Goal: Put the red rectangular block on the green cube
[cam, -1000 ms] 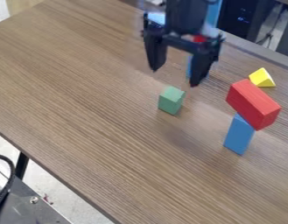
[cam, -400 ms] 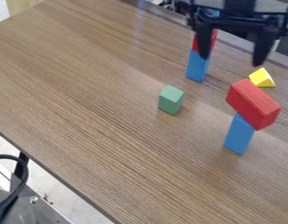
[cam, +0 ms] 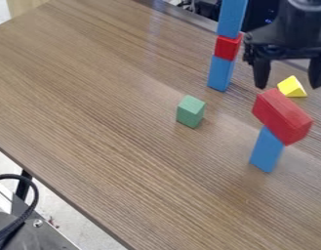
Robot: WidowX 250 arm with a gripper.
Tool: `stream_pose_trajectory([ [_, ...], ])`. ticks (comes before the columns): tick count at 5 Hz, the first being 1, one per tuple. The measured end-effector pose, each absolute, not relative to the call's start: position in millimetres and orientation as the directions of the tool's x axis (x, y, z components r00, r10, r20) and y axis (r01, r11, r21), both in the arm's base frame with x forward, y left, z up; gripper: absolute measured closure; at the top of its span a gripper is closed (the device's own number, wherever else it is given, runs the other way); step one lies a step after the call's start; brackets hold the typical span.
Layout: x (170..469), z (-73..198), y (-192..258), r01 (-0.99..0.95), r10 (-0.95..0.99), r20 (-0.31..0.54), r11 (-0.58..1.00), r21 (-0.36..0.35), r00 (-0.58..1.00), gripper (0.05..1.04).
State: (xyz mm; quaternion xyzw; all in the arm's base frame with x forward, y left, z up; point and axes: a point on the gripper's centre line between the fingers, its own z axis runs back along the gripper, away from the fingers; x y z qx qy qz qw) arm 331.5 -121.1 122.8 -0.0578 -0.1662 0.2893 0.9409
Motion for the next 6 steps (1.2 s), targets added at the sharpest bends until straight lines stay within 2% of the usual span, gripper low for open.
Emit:
stream_pose_trajectory([
  [1,342,112,-124,-0.576,0.607,0.287,0.795,-0.192,0.741,0.084],
  [3,338,102,-127,-0.612,0.643,0.213,0.765,-0.2,0.735,0.118],
  [4,330,92,-128,-0.604,0.635,0.177,0.771,-0.201,0.752,0.402],
  [5,328,96,-125,-0.584,0.613,0.177,0.789,-0.19,0.77,0.503],
  [6,328,108,-123,-0.553,0.587,0.194,0.808,-0.202,0.786,0.503],
])
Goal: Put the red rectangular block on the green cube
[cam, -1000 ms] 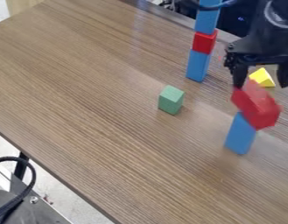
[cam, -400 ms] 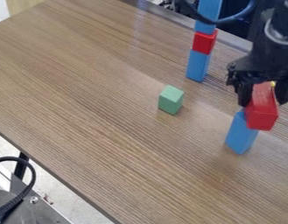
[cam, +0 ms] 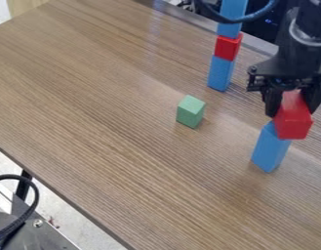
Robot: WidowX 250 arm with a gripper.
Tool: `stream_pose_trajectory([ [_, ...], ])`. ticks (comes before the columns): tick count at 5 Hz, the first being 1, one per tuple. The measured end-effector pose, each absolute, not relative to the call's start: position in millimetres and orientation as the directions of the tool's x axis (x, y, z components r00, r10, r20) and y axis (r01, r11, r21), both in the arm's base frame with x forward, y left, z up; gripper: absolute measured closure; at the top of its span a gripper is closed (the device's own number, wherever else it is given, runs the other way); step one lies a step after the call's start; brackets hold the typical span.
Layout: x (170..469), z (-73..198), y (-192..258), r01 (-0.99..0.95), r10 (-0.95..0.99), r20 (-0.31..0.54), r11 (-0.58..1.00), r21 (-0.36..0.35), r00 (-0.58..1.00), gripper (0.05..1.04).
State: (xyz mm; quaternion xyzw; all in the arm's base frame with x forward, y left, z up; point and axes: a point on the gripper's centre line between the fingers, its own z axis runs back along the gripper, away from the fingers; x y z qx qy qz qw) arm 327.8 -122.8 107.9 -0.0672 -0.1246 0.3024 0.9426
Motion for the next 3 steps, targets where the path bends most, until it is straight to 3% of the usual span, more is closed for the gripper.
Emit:
stream_pose_trajectory([
  [2,322,143,-100,-0.556,0.608,0.266,0.793,-0.249,0.748,0.503],
  [3,316,128,-75,-0.655,0.706,0.235,0.708,-0.263,0.668,0.503],
])
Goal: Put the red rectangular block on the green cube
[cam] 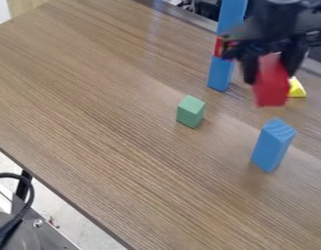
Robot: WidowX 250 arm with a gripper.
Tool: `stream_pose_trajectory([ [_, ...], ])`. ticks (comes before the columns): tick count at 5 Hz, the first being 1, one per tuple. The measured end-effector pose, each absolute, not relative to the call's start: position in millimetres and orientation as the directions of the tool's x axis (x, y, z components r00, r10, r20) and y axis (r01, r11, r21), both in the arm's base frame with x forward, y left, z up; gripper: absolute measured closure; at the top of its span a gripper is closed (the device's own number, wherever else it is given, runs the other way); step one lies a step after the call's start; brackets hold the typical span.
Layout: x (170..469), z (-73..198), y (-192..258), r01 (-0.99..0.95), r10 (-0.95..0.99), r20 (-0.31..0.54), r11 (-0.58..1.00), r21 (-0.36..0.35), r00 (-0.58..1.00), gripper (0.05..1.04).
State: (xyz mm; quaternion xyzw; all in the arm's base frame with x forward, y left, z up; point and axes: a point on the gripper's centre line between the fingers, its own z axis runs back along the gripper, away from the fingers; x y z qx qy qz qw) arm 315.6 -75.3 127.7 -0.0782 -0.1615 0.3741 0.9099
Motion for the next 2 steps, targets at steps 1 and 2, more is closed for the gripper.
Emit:
stream_pose_trajectory([
  [1,313.7,114.4,-57.2,-0.753,0.804,0.24,0.595,-0.283,0.545,0.503],
  [2,314.8,115.8,-47.2,-0.814,0.879,0.258,0.471,-0.34,0.401,0.503],
])
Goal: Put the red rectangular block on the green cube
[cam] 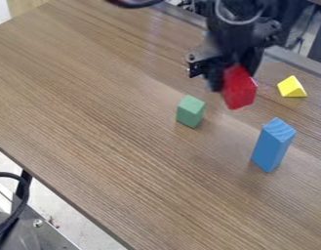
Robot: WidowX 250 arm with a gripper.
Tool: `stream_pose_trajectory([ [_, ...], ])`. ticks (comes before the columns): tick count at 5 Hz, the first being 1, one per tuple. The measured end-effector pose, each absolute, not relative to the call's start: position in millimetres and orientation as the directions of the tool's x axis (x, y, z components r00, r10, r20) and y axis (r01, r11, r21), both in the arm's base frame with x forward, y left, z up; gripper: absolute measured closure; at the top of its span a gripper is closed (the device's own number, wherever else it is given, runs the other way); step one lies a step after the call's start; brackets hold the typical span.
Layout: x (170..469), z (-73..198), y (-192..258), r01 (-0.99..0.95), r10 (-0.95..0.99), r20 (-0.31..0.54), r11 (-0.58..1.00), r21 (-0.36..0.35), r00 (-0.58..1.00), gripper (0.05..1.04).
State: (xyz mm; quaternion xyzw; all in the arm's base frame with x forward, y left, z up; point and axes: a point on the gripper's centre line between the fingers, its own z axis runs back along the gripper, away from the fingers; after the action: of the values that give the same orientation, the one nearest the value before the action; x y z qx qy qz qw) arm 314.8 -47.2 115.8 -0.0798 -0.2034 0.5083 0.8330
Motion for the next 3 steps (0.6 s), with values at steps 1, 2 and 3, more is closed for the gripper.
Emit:
stream_pose_trajectory([
  [1,320,115,-42,-0.848,0.933,0.245,0.346,-0.402,0.265,0.503],
  [2,322,104,-32,-0.883,0.959,0.219,0.255,-0.394,0.18,0.503],
  [3,324,104,-22,-0.897,0.979,0.187,0.156,-0.412,0.084,0.503],
])
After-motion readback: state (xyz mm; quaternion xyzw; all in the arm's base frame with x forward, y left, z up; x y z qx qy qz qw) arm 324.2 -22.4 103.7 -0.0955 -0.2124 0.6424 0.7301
